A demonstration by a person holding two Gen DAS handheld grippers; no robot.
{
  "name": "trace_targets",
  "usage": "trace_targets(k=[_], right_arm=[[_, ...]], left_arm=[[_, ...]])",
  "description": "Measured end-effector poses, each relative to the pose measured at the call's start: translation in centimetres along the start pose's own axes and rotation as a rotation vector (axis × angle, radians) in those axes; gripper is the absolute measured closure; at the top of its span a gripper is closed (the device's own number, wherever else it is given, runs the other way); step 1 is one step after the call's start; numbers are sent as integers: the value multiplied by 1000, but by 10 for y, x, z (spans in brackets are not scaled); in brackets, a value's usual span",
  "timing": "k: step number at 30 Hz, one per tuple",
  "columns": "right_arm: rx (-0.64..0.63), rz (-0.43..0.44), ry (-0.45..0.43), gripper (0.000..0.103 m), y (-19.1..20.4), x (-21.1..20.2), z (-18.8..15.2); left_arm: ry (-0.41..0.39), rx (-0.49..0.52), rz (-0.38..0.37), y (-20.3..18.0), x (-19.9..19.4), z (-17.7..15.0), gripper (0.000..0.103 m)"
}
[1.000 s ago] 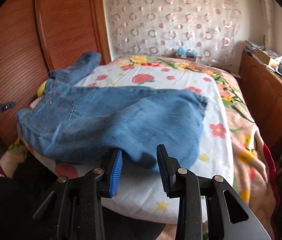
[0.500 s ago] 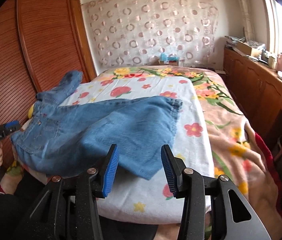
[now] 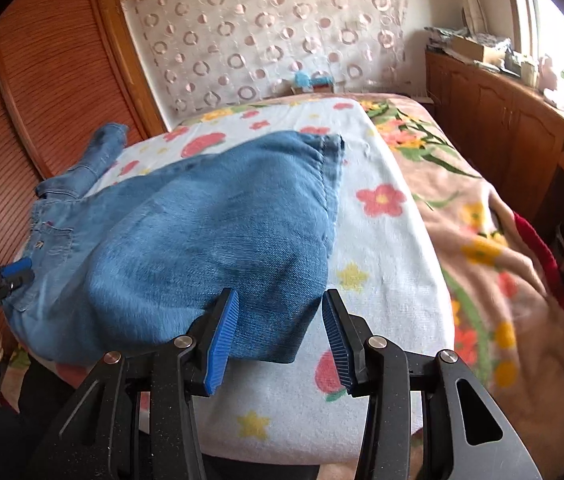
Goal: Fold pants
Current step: 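Grasp the jeans leg with the right tool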
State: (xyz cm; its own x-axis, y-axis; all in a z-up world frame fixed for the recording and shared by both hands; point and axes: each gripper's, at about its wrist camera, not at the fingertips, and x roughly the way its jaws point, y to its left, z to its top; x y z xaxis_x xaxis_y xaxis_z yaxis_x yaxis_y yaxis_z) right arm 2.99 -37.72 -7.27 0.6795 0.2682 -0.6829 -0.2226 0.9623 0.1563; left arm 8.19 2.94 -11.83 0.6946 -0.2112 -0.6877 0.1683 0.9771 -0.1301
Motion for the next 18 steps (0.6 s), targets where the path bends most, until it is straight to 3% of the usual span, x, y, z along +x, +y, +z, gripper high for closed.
trace_targets(k=[4,5,8,18], right_arm=[[27,9,-11,59,-4,-5,1],[27,12,-19,74,-5,-7,2],[22,39,-19,96,-5,-9,2],[-33,3,-155,101,-2,-49,17]], left_arm=[[-7,3,11,-3,2,-6,23],[-9,3,12,-3,2,-6,23],[-10,0,9,-3,1,-7,23],[-13,1,5,-2,-1,-8,23]])
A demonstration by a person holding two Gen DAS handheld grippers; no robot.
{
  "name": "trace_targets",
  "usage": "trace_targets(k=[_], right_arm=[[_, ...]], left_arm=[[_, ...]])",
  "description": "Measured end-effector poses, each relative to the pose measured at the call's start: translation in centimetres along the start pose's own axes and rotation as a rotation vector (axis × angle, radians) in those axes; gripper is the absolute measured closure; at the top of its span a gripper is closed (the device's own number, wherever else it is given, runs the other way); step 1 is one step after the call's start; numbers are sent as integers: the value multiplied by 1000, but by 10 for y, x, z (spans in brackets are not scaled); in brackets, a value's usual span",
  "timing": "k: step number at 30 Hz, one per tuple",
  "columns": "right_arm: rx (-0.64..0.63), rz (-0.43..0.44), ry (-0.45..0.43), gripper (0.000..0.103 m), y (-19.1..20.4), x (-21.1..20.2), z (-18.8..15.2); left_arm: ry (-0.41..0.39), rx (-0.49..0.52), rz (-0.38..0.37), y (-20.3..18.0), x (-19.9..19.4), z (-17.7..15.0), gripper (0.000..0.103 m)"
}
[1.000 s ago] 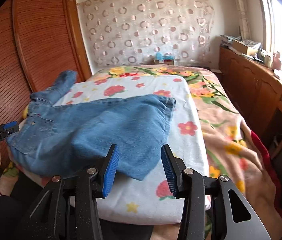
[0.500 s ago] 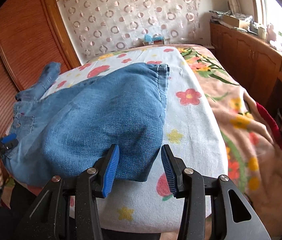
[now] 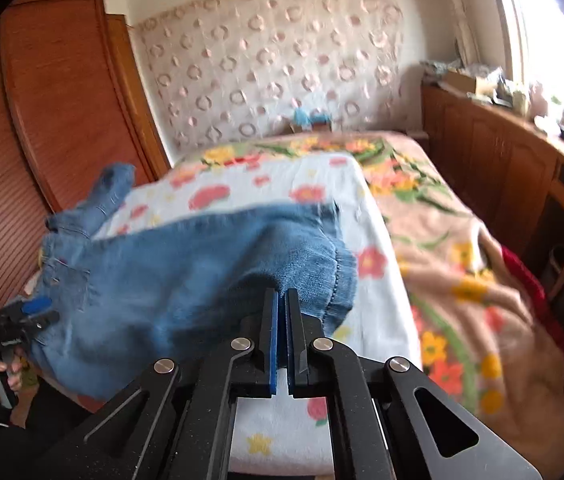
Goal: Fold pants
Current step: 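Grasp the jeans leg with the right tool, then lift the leg hem with the right tool and fold it over the other leg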
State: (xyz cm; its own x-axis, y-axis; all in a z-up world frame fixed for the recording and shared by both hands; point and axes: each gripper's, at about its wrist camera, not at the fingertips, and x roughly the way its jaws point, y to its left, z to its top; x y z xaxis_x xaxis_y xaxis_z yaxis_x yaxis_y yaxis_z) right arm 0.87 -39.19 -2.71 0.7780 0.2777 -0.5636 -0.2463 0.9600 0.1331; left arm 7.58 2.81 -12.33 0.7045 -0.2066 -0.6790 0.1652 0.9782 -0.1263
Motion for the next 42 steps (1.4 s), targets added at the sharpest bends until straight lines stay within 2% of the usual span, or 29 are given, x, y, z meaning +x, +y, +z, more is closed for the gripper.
trace_targets(k=[5,10,20,23,25,28,30,31,32,34,36,42], right_arm=[[-93,13,-53,101,23,-20,22],[-181,65,-98,101,56,-27,44],[-334,298,-127,101,146,-24,68],[-325,377,-103,101,156,-17,71],[-339,395,-86,101,163,-10,71],[-352,398,-61,101,168,2,70],[-361,375,-48,87,165,8,68],[-360,366,-44,72,162,13,74],[-354,368,-40,65,161,13,78],[-346,360,-30,64,159,13,84],[-349,312,-29,63,162,13,87],[-309,233,21,62,145,26,72]], left_arm=[[0,-15,-9,2,-5,6,23],[-53,-15,-1,5,-31,16,23],[-161,13,48,10,-91,36,23],[-176,13,50,11,-99,38,23],[-181,13,49,13,-101,38,23],[-181,9,48,15,-100,36,23],[-181,5,45,16,-100,35,23],[-178,5,43,15,-99,34,23],[-175,5,39,14,-98,34,23],[-167,7,29,12,-93,34,23],[-159,15,19,8,-90,34,23],[-128,42,-17,-8,-71,32,23]])
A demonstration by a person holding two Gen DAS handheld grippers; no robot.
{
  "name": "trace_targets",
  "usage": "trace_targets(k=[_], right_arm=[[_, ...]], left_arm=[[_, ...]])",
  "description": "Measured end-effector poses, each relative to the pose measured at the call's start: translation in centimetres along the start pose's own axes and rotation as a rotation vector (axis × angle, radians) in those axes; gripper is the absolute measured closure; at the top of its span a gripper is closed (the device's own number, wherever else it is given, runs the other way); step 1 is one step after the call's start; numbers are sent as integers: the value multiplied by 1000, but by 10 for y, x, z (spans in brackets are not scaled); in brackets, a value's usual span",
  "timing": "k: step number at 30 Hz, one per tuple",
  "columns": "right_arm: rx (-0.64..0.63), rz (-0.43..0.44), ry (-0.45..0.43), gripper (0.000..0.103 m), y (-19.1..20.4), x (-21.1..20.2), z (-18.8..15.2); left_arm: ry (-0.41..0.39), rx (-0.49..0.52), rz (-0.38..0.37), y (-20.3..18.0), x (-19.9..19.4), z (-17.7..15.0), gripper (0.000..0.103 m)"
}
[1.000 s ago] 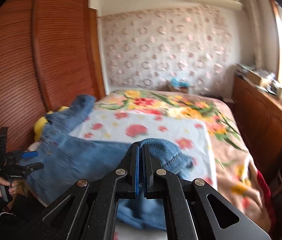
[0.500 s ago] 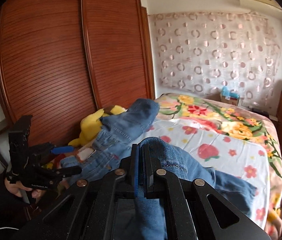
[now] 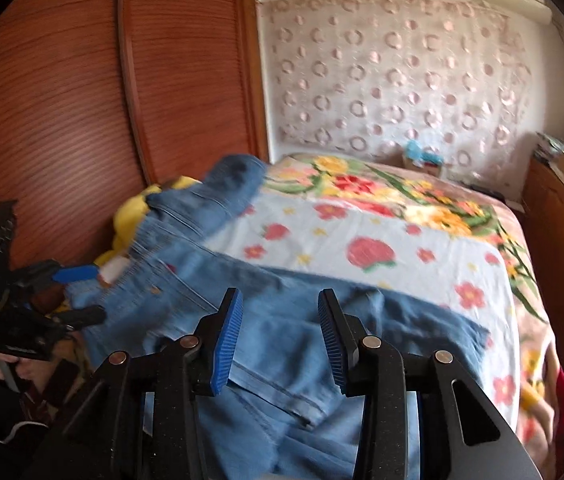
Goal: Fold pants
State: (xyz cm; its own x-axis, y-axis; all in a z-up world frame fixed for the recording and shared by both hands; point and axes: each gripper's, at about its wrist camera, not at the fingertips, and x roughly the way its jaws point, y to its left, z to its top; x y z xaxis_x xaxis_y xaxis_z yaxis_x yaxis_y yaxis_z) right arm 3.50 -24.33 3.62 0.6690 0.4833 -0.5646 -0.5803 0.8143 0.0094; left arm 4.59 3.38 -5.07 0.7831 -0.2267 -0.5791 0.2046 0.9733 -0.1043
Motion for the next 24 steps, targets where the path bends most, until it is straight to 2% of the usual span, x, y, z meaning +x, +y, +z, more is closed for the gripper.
trace_targets(k=[9,12,17,24], right_arm=[[120,-22,108,62,-23,29,-28],[156,-10,122,62,-25,38,-32],[197,15,145,62,-21,47,-35],[229,41,170,62,-21,59,-38]], left_arm=[[48,40,-78,-21,32,-3,25],[62,50,-106,-28,39,-3,36],[104,71,-136,-38,56,-7,63],[115,90,-126,-44,61,-10,83]])
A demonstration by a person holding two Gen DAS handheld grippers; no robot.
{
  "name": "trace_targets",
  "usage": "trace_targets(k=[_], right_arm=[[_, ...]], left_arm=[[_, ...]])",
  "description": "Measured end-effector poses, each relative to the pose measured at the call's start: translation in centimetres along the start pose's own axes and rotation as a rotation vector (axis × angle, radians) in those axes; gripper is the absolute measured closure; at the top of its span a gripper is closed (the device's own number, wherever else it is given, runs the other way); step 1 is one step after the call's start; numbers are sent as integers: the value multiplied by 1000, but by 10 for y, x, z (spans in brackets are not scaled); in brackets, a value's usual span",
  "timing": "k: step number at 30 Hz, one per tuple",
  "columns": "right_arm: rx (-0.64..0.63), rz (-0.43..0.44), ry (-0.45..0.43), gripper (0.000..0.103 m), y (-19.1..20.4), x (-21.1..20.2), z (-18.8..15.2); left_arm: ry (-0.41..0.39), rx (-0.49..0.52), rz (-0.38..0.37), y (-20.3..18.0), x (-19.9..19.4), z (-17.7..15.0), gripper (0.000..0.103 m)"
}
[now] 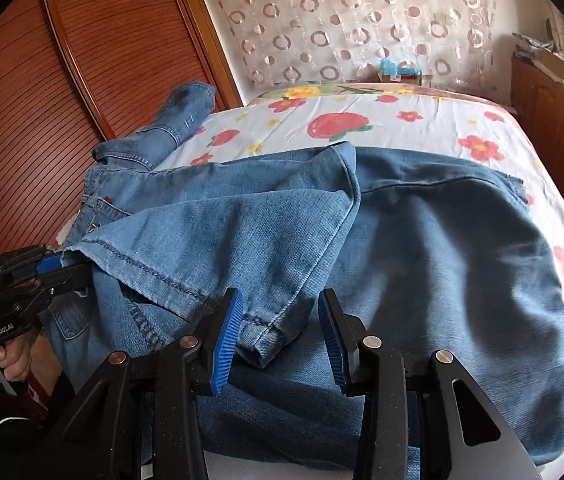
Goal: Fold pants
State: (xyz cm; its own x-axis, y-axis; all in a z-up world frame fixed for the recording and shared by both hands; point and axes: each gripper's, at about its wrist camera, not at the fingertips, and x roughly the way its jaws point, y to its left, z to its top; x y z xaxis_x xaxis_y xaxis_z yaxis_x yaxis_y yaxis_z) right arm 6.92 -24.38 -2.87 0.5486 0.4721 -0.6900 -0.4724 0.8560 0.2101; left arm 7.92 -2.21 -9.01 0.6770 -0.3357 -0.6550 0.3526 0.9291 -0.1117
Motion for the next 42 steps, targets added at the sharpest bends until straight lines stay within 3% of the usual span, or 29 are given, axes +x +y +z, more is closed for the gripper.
trace_targets(k=[14,25,27,28,29,33,42], right_arm=[[3,14,-6,62,-14,9,-18],[-11,18,-73,62,-12,8,-33],[-8,18,-82,62,-12,7,-36],[-11,16,-78,69,-11,8,-37],[-29,21,-61,85,-10,9,-36],[-43,30,-38,88,-8,9,-33],[-61,90,-180,88,7,-26,-1]], left_arm=[[-14,-7,31,10,-6,4,86],[-6,-3,39,9,1,5,86],[-14,6,49,7,0,5,91],[-26,11,63,6,-1,6,93],[-38,13,73,4,-4,6,95],[-70,26,61,-3,-17,12,96],[-175,33,51,-7,-75,29,97]])
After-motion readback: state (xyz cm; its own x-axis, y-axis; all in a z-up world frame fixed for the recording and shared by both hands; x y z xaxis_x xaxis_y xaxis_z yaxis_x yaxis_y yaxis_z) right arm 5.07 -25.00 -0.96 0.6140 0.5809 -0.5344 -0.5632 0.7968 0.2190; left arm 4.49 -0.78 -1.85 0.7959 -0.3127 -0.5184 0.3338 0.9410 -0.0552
